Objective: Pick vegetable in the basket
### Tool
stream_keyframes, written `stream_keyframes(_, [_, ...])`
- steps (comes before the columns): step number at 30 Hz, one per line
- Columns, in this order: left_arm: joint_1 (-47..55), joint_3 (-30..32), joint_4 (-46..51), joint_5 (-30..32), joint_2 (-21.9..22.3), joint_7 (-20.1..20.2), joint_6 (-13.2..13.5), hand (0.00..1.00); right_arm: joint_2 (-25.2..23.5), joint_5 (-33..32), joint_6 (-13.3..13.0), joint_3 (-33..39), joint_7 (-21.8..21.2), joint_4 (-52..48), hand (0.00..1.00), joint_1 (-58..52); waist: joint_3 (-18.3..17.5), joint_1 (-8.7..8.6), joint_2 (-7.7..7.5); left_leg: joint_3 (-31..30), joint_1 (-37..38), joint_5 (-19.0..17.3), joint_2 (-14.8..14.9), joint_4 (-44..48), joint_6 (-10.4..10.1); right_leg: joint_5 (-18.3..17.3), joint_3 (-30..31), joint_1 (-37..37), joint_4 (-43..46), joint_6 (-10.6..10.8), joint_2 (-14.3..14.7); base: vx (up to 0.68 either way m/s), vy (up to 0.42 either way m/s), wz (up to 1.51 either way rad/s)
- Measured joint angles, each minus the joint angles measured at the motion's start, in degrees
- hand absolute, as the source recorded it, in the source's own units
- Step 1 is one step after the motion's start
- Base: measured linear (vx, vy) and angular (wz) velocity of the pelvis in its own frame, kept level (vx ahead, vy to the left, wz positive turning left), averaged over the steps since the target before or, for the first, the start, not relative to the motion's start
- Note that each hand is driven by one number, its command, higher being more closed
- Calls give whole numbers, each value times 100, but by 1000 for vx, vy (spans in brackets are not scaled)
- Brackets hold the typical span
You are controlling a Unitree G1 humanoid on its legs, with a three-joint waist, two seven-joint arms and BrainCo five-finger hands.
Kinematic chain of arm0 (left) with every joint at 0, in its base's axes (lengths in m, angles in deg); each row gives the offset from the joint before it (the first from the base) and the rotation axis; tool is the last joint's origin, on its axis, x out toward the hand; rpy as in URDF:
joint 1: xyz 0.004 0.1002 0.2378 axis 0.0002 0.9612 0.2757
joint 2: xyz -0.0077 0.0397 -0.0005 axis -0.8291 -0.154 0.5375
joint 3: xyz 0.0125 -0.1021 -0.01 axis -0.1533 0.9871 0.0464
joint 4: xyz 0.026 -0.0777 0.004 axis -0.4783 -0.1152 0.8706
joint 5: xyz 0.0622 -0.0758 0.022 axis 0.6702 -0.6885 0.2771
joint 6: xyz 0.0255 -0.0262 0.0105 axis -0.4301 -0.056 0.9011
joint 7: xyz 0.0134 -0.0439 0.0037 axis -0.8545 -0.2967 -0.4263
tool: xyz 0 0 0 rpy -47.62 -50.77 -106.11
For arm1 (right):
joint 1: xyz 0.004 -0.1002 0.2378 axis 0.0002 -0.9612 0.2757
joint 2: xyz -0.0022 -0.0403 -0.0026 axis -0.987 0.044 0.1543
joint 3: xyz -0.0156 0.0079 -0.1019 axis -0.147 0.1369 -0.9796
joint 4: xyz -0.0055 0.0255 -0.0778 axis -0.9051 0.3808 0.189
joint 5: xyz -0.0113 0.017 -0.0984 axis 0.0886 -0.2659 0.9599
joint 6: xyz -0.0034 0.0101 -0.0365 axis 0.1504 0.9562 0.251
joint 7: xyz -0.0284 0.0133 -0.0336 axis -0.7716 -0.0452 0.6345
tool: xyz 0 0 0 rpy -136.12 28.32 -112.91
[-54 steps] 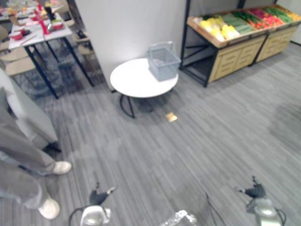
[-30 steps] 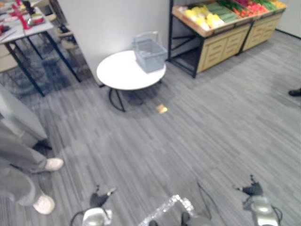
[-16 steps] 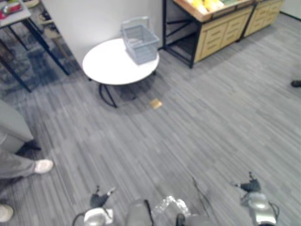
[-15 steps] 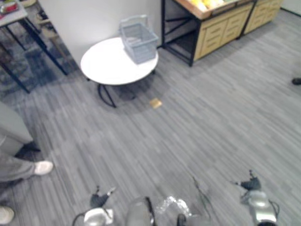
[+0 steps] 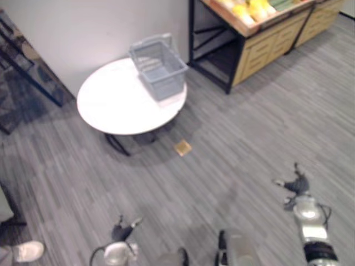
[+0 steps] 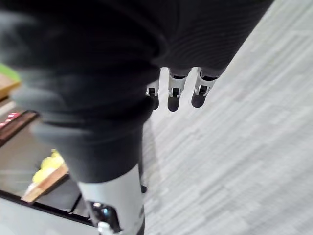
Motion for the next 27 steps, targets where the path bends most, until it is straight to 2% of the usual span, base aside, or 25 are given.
stream_keyframes(1, [-138,-21,-52,2,1,-10,37,0,40,40,7,118,72,-126,0,10,-7,-53,-5,-230,69,-43,27,-69,-96,361,125,-61,-1077,11,-71,633,-300,147])
stream_keyframes(2, [-255,-27,-139,20,2,-19,83,0,75,111,47,252,236,-338,0,-13,-30,-99,-61,-441,187,-150,51,-56,-322,884,366,8,-2400,98,-208,659,-336,135])
stream_keyframes(3, [-251,-25,-165,32,-3,-30,110,0,97,211,57,284,277,-437,0,-9,-37,-76,-113,-472,299,-245,58,-1,-491,1095,481,27,-2623,204,-293,715,-387,138])
stream_keyframes(4, [-99,-19,-282,118,25,-89,136,0,158,404,60,183,328,-683,0,67,-35,-59,-77,-581,387,-514,276,557,-920,1885,511,121,-2061,375,-269,722,-418,90])
stream_keyframes(5, [34,-19,-324,163,97,-91,131,0,216,527,63,36,349,-783,0,161,-75,-12,78,-610,130,-494,524,1295,-967,1517,307,138,-1629,218,-166,703,-430,78])
stream_keyframes(6, [118,-16,-325,174,129,-92,144,0,236,587,63,-52,350,-863,0,227,-97,3,140,-595,-148,-358,679,1969,-993,1302,193,204,-1476,151,-99,659,-444,62])
stream_keyframes(7, [197,-17,-331,171,181,-94,129,0,319,741,62,-191,363,-995,0,419,5,80,300,-577,-782,2,1088,3497,-938,1073,-152,571,-1407,49,27,785,-516,80])
stream_keyframes(8, [266,-16,-338,158,250,-108,124,0,453,898,73,-371,388,-978,0,764,104,264,366,-294,-1500,-55,1488,5001,-862,957,-466,1405,-1767,-100,234,961,-562,103])
stream_keyframes(9, [308,-18,-361,160,276,-107,125,0,578,921,26,-508,408,-995,0,1001,109,387,227,206,-1824,-100,1430,5109,-826,954,-652,2037,-2239,-113,158,783,-420,89])
stream_keyframes(11, [351,-15,-377,162,316,-103,133,0,891,960,-6,-600,411,-978,0,1288,114,455,158,822,-2224,-118,1373,4522,-777,928,-914,2559,-2738,-132,99,486,-185,69])
stream_keyframes(13, [413,22,-394,177,337,-64,125,0,1138,961,-3,-674,410,-852,0,1647,113,470,158,1345,-2519,-98,1219,3277,-744,928,-1131,2834,-3125,-111,51,386,-57,45])
stream_keyframes(14, [431,23,-448,191,339,-54,113,0,1287,961,1,-750,409,-678,0,1790,127,451,134,1536,-2591,28,1066,2537,-687,915,-1242,2947,-3252,-61,-6,351,40,41])
stream_keyframes(15, [462,21,-546,219,355,-35,60,0,1509,959,20,-820,400,-381,0,1911,119,450,151,1623,-2597,375,842,1536,-700,846,-1361,3104,-3348,74,-64,459,92,50])
stream_keyframes(16, [531,12,-569,243,384,14,35,0,1732,958,67,-937,400,-122,0,1952,68,470,238,1608,-2456,867,684,643,-711,717,-1441,3307,-3394,290,-24,599,162,35])
stream_keyframes(17, [600,7,-577,288,402,32,28,0,1807,958,71,-993,385,-34,0,1954,40,490,273,1590,-2415,1089,684,421,-655,600,-1435,3391,-3365,397,12,527,172,11])
stream_keyframes(18, [640,7,-669,385,371,51,22,0,1761,961,71,-990,381,13,0,1947,-11,577,229,1540,-2362,1357,586,547,-305,321,-1400,3438,-3093,541,-126,522,153,15])
stream_keyframes(19, [636,-28,-788,449,378,62,-7,0,1697,988,66,-1000,371,78,0,1965,-36,533,47,1501,-2266,1137,337,564,-267,237,-1367,3212,-2347,519,-465,498,154,32])
stream_keyframes(20, [640,-119,-787,451,392,91,-27,0,1698,1086,66,-1036,359,267,0,2136,9,477,-21,1445,-2116,970,197,552,-222,325,-1091,2568,-790,415,-810,565,163,40])
stream_keyframes(21, [637,-150,-786,451,349,102,-43,0,1697,1128,69,-1133,354,424,0,2309,58,468,-75,1434,-2001,935,123,544,-188,416,-760,2151,145,379,-961,541,138,37])
stream_keyframes(22, [572,-195,-795,451,222,101,-66,0,1704,1139,85,-1316,351,700,0,2702,229,448,-120,1356,-1737,819,56,560,-166,360,-221,1524,1453,296,-963,431,58,50])
stream_keyframes(23, [477,-258,-831,450,99,89,-62,0,1713,1135,86,-1477,356,894,0,2998,321,413,-72,1269,-1475,788,62,504,-161,231,-156,1187,1739,71,-864,410,-1,58])
stream_keyframes(24, [442,-261,-821,449,63,73,-50,0,1721,1135,83,-1535,358,922,0,3094,335,416,-46,1245,-1364,789,77,434,-161,161,-209,1066,1573,-49,-798,390,-33,68])
stream_keyframes(25, [329,-249,-811,449,-4,49,-28,0,1796,1136,38,-1648,354,929,0,3275,374,406,50,1072,-1201,782,116,264,-176,92,-288,859,798,-169,-629,439,-82,76])
stream_keyframes(26, [163,-245,-795,449,-73,48,-20,0,1957,1139,-3,-1653,354,919,0,3425,394,391,106,911,-1168,768,135,119,-244,149,-215,668,-258,-142,-496,351,-113,85])
stream_keyframes(27, [96,-248,-770,447,-118,49,2,0,2044,1142,3,-1653,355,918,0,3500,401,389,106,838,-1192,746,135,100,-317,228,-121,581,-820,-78,-461,336,-167,97])
